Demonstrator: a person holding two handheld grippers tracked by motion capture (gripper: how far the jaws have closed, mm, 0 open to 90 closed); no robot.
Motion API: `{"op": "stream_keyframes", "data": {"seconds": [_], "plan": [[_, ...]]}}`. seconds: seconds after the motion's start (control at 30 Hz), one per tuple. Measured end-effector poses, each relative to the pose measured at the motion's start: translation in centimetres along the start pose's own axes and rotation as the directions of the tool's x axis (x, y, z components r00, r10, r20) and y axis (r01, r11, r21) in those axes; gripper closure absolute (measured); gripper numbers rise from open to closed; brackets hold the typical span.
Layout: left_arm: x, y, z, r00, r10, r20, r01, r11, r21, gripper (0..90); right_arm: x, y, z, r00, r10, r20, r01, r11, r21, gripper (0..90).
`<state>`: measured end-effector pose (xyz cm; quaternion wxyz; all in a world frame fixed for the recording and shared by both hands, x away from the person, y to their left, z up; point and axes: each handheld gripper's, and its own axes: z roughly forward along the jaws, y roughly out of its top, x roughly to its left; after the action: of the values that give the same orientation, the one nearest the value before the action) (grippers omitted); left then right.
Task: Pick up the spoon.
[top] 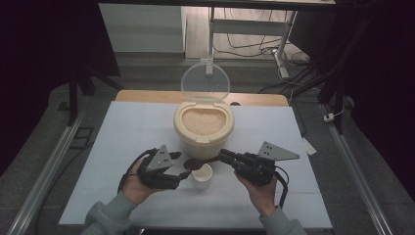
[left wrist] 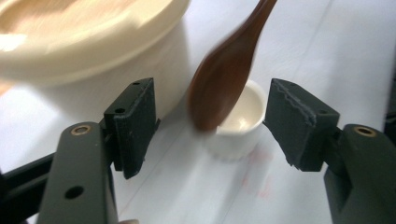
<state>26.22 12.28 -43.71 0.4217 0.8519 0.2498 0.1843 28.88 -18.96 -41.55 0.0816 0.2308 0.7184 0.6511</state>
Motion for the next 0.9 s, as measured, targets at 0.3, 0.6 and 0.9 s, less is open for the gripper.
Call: {"op": "stream_keyframes", "data": {"seconds": [0.3,0.6,0.9], "plan": [[1.8,-5.2,-1.1,0.9893,-0.123,-0.077,0.127,0.9907,0.049,30.4,-0.5,0.5,-1.2,0.9998,0.005,0.017,-0.004,1.0,-0.03,82.8],[2.9,-9.2,-2.5,0.9676,-0.219,-0.126,0.227,0.9725,0.054,29.2,-1.0,1.0,-2.0,0.9989,0.0,0.046,0.002,0.999,-0.05,82.8],[3.6,-11.3,-3.6,0.9506,-0.273,-0.148,0.282,0.9584,0.044,28.3,-1.2,1.3,-2.6,0.9981,-0.001,0.062,0.005,0.998,-0.065,82.8]]}}
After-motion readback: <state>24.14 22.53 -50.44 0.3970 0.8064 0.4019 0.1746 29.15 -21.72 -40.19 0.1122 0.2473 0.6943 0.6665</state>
